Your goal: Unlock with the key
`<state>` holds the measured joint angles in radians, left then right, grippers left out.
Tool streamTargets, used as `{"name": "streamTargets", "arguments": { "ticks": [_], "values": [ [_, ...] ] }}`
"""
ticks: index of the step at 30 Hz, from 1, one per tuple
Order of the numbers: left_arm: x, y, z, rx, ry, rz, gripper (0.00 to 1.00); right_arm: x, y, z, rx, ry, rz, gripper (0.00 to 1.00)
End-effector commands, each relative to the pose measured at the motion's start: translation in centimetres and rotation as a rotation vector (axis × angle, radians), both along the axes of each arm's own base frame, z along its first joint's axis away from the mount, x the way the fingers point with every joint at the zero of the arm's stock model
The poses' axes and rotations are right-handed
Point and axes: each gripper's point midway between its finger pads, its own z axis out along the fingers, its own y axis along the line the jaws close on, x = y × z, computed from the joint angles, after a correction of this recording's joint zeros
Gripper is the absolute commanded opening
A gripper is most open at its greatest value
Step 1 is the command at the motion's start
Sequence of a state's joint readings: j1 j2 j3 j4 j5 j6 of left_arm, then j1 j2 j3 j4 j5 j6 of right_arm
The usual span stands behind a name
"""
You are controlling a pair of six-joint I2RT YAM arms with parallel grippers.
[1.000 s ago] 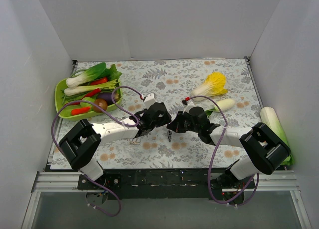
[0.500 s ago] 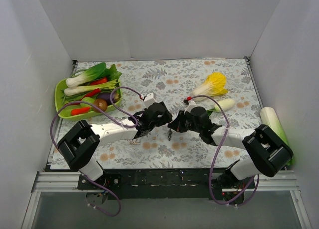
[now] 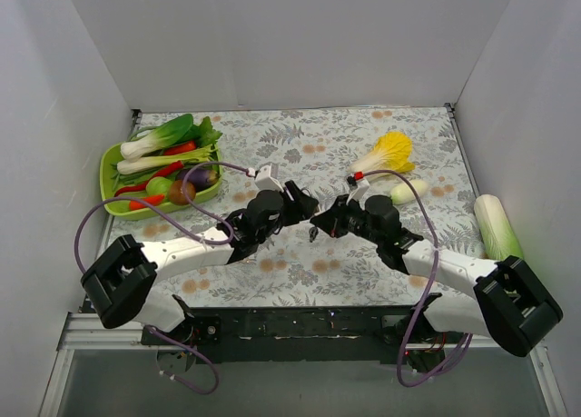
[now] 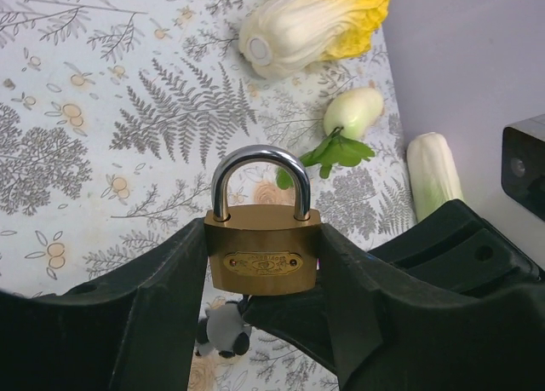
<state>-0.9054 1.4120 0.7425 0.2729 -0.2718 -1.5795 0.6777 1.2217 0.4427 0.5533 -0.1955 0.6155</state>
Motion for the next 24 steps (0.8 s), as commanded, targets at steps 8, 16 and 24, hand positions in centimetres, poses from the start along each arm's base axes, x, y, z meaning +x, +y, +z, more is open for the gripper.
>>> {"name": "streamTargets", "arguments": {
  "ticks": [8, 16, 24],
  "values": [
    [-3.5, -2.6, 5.6, -0.183, -0.141, -0.212, 0.0, 0.8, 0.0, 9.6, 0.189, -0.271, -0.004, 0.01],
    [-4.9, -2.9, 8.3, -0.249, -0.243, -0.302, 0.0, -0.5, 0.3, 12.4, 0.25, -0.327, 0.066, 0.01],
    [-4.3, -2.8, 8.3, -0.23, -0.221, -0.269, 0.0, -0.4, 0.2, 12.5, 0.204, -0.346, 0.066, 0.01]
  ]
}}
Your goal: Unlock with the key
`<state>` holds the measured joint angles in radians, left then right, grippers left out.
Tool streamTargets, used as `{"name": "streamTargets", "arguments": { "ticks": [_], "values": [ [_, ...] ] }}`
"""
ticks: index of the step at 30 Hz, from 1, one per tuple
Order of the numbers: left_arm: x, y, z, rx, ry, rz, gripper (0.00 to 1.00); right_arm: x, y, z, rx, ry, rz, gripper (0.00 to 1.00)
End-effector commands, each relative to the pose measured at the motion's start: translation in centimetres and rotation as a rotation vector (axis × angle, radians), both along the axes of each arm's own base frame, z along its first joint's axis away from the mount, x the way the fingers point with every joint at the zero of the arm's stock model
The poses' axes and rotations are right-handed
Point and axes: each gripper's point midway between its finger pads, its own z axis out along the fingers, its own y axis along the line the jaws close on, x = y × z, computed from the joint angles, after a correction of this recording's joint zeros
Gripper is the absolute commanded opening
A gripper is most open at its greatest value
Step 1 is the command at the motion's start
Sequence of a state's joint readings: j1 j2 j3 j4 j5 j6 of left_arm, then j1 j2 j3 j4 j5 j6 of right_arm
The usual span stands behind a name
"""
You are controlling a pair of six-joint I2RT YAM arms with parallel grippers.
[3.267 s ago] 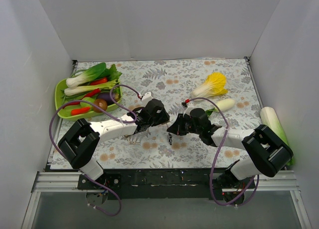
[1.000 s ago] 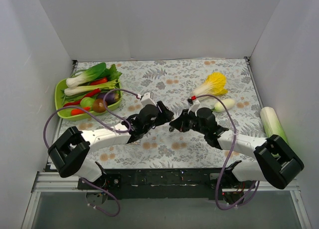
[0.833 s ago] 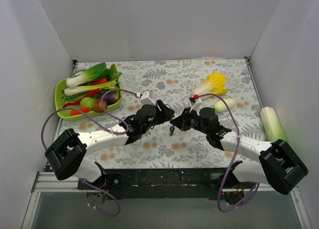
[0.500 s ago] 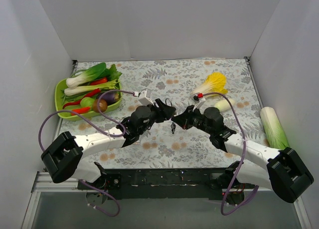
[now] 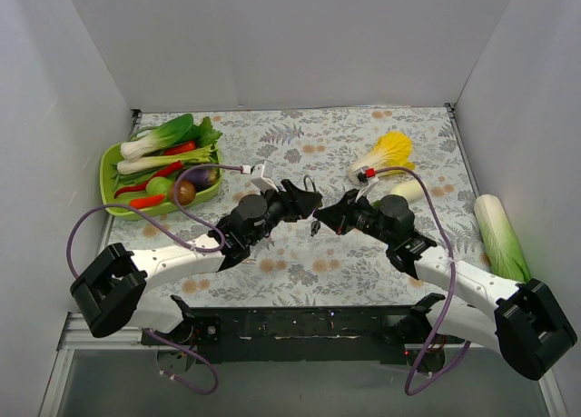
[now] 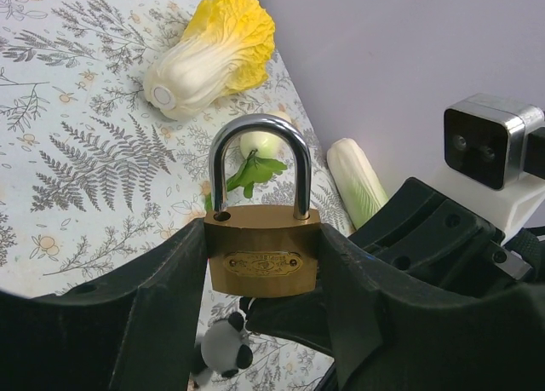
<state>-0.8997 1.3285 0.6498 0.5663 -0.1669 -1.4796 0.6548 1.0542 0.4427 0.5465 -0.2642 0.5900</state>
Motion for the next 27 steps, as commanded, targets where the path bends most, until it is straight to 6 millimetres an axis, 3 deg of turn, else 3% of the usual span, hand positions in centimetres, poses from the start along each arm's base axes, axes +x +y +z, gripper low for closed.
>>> {"name": "streamTargets", "arguments": {
  "ticks": [1, 8, 16, 18, 27],
  "values": [
    [-3.0, -2.0, 2.5, -0.06, 0.006, -0.144, 0.0, 0.7, 0.7, 6.8, 0.101, -0.206, 0.012, 0.01],
    [-0.4, -1.0, 0.7, -0.022, 0.185, 0.042, 0.0, 0.9, 0.2, 5.3, 0.024, -0.216, 0.001, 0.01],
    [1.1, -0.6, -2.0, 0.07, 0.29, 0.154, 0.0, -0.2, 0.0, 2.9, -0.019, -0.189, 0.028, 0.02],
    [1.3, -0.3, -2.6, 0.097, 0.299, 0.174, 0.0, -0.3, -0.1, 2.9, -0.022, -0.197, 0.025, 0.06],
    [1.4, -0.6, -3.5, 0.083, 0.329, 0.17, 0.0, -1.1, -0.7, 1.2, -0.06, -0.176, 0.013, 0.5]
  ]
}}
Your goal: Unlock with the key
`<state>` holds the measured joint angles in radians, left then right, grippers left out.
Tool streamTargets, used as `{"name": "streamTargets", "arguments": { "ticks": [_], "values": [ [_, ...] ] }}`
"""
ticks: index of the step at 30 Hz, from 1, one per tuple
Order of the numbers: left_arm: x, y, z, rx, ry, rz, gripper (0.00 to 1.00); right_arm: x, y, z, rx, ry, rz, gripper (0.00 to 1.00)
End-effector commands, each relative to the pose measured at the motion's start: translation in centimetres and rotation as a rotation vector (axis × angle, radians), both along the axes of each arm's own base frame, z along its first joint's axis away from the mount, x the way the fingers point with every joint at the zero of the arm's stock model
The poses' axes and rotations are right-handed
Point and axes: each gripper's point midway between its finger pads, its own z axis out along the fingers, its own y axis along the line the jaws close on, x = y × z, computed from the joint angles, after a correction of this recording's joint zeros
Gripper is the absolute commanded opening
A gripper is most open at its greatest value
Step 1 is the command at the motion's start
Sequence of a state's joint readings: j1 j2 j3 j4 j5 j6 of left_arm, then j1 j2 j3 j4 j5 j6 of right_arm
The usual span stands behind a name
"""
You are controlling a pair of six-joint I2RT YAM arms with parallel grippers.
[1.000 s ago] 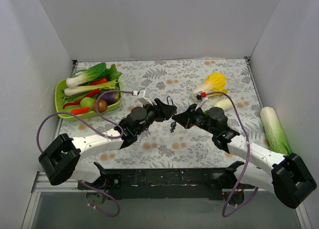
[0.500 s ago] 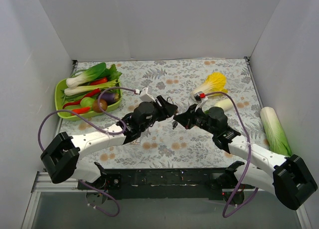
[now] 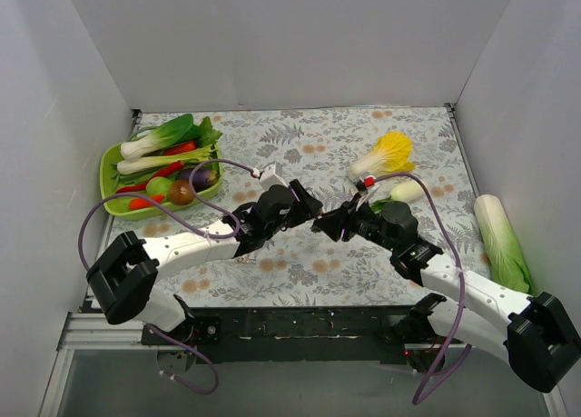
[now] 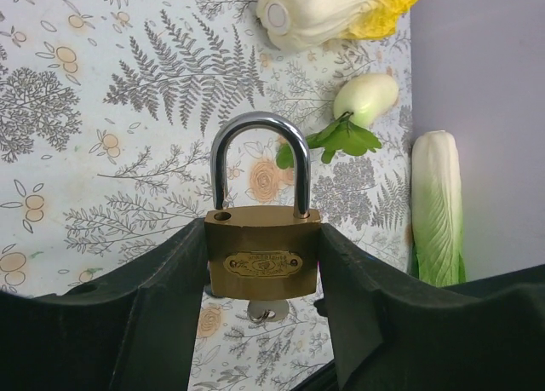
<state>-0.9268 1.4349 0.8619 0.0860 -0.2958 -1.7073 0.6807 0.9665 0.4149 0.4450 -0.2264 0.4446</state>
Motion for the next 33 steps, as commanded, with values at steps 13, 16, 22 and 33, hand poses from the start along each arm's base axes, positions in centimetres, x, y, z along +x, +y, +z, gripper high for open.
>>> {"name": "streamTargets", "arguments": {
  "ticks": [13, 16, 22, 33],
  "values": [
    [0.1, 0.4, 1.8, -0.077, -0.015, 0.039, 0.0, 0.9, -0.5, -0.2, -0.008, -0.046, -0.071, 0.57],
    [0.0, 0.4, 1.9, -0.083, -0.018, 0.036, 0.0, 1.0, -0.7, -0.6, -0.01, -0.041, -0.081, 0.58],
    [-0.1, 0.4, 2.3, -0.094, -0.021, 0.029, 0.0, 1.2, 0.5, -0.3, 0.03, -0.043, -0.044, 0.59],
    [-0.4, 0.3, 2.6, -0.12, -0.017, 0.024, 0.0, 2.4, 1.6, 0.8, 0.08, -0.085, -0.046, 0.56]
  ]
}}
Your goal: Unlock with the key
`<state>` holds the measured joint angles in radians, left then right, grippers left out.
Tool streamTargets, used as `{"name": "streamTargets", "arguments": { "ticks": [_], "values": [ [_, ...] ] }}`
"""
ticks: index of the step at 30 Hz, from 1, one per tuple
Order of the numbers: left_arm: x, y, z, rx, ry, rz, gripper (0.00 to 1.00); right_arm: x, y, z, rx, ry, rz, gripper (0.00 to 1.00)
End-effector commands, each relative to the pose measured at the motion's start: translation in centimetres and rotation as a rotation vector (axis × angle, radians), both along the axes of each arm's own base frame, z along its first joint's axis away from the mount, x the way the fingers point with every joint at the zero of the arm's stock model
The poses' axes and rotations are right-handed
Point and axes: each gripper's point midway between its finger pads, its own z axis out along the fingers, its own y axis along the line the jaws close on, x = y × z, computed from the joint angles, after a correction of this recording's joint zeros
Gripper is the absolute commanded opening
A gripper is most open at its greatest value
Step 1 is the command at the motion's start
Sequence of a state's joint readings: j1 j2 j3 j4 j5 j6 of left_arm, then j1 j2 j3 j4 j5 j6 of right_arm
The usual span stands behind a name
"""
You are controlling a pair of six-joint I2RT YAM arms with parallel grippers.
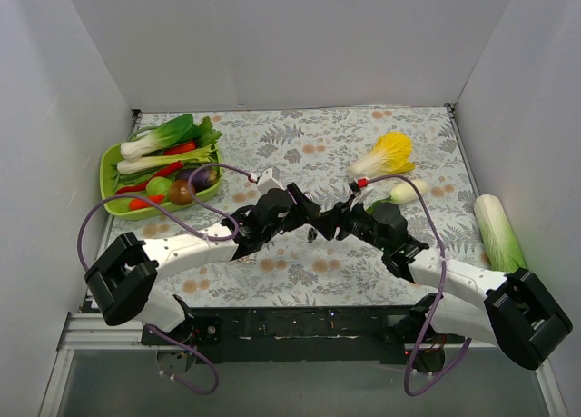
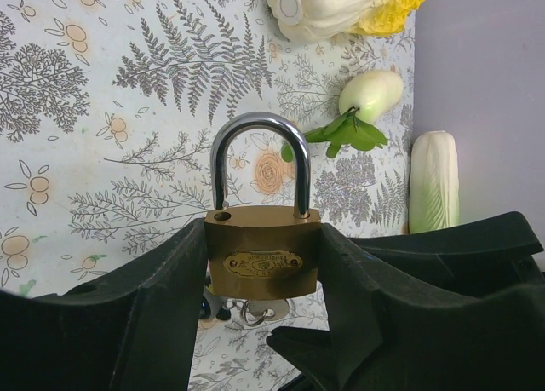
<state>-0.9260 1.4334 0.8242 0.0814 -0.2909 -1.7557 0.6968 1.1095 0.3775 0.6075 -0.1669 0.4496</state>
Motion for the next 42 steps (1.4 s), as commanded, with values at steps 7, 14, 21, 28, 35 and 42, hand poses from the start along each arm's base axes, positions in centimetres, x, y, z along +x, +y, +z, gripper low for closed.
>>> {"name": "streamTargets", "arguments": {
  "ticks": [7, 14, 21, 28, 35, 42],
  "values": [
    [0.1, -0.5, 4.3, -0.13, -0.066, 0.001, 0.0, 1.6, 1.7, 3.4, 0.118, -0.102, 0.007, 0.47],
    [0.0, -0.7, 4.2, -0.143, -0.06, -0.007, 0.0, 2.0, 2.0, 3.5, 0.152, -0.112, -0.006, 0.4],
    [-0.3, -0.8, 4.1, -0.155, -0.056, -0.017, 0.0, 2.6, 1.5, 4.1, 0.186, -0.107, -0.06, 0.06],
    [-1.1, -0.9, 4.5, -0.206, -0.106, -0.07, 0.27, 2.7, 1.1, 4.0, 0.217, -0.077, -0.089, 0.01],
    [-1.9, 1.6, 5.6, -0.106, -0.211, -0.148, 0.98, 2.6, -0.2, 4.2, 0.213, -0.051, -0.106, 0.01],
    [-4.1, 5.0, 9.1, -0.144, -0.412, -0.433, 0.98, 0.8, -1.7, 5.8, 0.291, 0.009, 0.054, 0.01]
  ]
}}
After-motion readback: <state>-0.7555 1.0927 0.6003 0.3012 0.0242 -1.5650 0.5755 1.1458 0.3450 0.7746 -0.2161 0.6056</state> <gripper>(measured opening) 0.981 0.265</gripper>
